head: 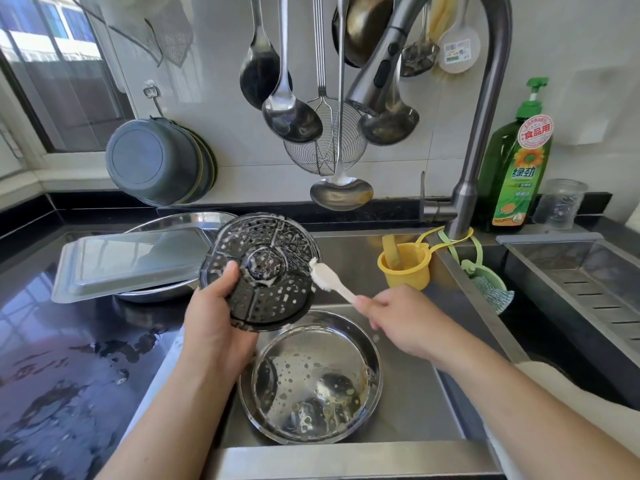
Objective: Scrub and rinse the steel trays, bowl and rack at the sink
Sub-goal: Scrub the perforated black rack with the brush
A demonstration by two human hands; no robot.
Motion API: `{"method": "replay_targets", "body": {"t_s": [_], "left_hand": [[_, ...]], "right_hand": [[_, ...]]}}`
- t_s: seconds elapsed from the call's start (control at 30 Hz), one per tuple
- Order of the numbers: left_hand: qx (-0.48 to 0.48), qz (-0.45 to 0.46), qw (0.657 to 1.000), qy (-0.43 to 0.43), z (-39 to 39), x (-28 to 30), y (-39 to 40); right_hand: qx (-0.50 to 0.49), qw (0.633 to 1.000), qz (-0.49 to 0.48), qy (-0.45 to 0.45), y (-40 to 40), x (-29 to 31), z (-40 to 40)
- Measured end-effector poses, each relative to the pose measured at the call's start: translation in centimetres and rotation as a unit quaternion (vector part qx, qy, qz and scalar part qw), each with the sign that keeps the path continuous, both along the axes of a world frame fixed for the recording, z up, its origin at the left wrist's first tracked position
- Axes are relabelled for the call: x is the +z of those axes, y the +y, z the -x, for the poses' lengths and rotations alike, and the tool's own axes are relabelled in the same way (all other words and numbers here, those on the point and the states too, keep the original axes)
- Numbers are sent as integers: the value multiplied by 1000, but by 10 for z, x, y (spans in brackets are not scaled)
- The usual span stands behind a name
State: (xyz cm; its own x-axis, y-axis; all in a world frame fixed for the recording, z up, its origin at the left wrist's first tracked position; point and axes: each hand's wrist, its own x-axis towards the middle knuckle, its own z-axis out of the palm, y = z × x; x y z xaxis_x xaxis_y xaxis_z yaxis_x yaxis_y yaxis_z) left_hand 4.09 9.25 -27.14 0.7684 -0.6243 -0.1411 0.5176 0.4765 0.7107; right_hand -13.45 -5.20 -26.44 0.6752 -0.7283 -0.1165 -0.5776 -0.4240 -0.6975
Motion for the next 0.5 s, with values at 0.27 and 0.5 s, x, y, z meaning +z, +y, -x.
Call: {"method": "replay_targets", "body": {"t_s": [0.27,0.5], "left_hand": [[9,14,999,-45,15,-4,-8],[11,28,998,-47,16,-6,-9]], "right_hand": [[40,999,-4,-2,17,-1,-7],[41,998,51,0,20,-5,-20]]}}
